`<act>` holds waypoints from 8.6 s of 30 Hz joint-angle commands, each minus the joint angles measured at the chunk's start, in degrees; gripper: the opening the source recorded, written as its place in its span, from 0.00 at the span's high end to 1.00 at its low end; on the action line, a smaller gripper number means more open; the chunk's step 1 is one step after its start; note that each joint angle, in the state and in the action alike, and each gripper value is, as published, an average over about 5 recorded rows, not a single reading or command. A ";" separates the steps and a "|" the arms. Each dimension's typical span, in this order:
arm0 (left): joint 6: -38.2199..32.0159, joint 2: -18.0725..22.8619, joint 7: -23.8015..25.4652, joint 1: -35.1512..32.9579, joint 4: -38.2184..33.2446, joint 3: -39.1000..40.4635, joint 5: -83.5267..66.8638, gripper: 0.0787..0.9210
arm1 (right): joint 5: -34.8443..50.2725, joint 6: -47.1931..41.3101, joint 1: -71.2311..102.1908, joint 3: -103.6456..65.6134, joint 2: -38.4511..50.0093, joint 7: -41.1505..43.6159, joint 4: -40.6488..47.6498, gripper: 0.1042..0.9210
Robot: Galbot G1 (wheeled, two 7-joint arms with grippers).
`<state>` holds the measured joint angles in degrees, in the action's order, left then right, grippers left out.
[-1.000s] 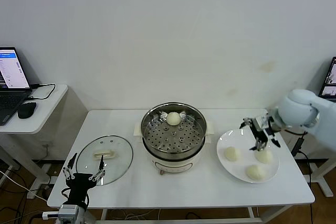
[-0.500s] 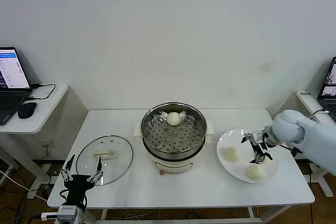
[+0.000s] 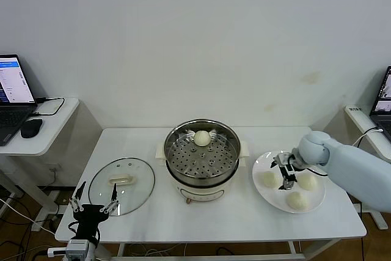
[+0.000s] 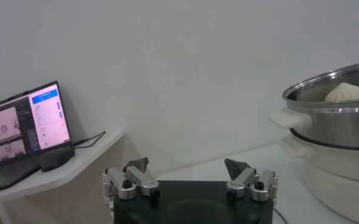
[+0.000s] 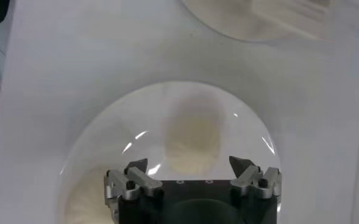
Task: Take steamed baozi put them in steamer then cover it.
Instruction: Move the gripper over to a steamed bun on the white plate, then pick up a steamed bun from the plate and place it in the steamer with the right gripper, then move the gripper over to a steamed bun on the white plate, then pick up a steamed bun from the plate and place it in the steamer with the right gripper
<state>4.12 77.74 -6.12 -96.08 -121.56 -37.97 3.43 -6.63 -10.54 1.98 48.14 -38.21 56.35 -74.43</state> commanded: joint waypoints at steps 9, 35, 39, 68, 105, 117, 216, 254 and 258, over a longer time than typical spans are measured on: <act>-0.03 0.23 -0.12 -0.02 0.41 0.36 0.11 0.12 | -2.54 -0.27 2.55 -2.55 -6.48 0.00 7.71 0.15; 0.08 -0.15 -0.16 0.48 -0.16 1.17 0.37 0.12 | 9.85 -5.99 -17.00 7.51 5.88 2.24 -6.75 0.47; 0.08 -0.31 -0.15 0.63 -0.28 1.62 0.43 0.12 | 15.50 -7.44 -27.97 13.61 6.97 2.14 -9.49 0.47; -0.08 -0.63 0.00 0.44 -0.69 -2.50 -1.23 0.12 | 37.21 -24.65 -31.15 22.55 -34.19 -8.84 1.47 0.44; -1.10 0.01 -0.15 0.13 -0.36 -2.36 -1.20 0.12 | 32.29 -23.29 -34.88 20.59 -30.74 -2.62 3.15 0.16; -1.13 -0.24 -0.16 0.36 -0.14 -0.29 -0.73 0.12 | 25.35 -14.87 -46.48 28.06 -2.42 8.45 -17.00 0.12; -2.21 0.64 -0.47 -0.43 1.02 0.67 0.92 0.12 | 10.51 -5.18 -27.37 3.22 8.51 9.31 -7.44 0.39; -2.94 2.17 -0.98 -1.37 -1.25 -2.92 -0.67 0.12 | 2.37 28.24 -32.78 27.25 -26.57 1.76 -6.24 0.38; -3.11 2.22 -1.11 -1.38 -1.07 -2.80 -0.98 0.12 | -0.15 30.58 -32.14 27.40 -26.72 1.42 -6.30 0.38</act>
<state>1.12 79.93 -7.16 -97.42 -122.68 -40.67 2.73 2.03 9.06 -30.86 72.92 -61.42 58.46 -81.26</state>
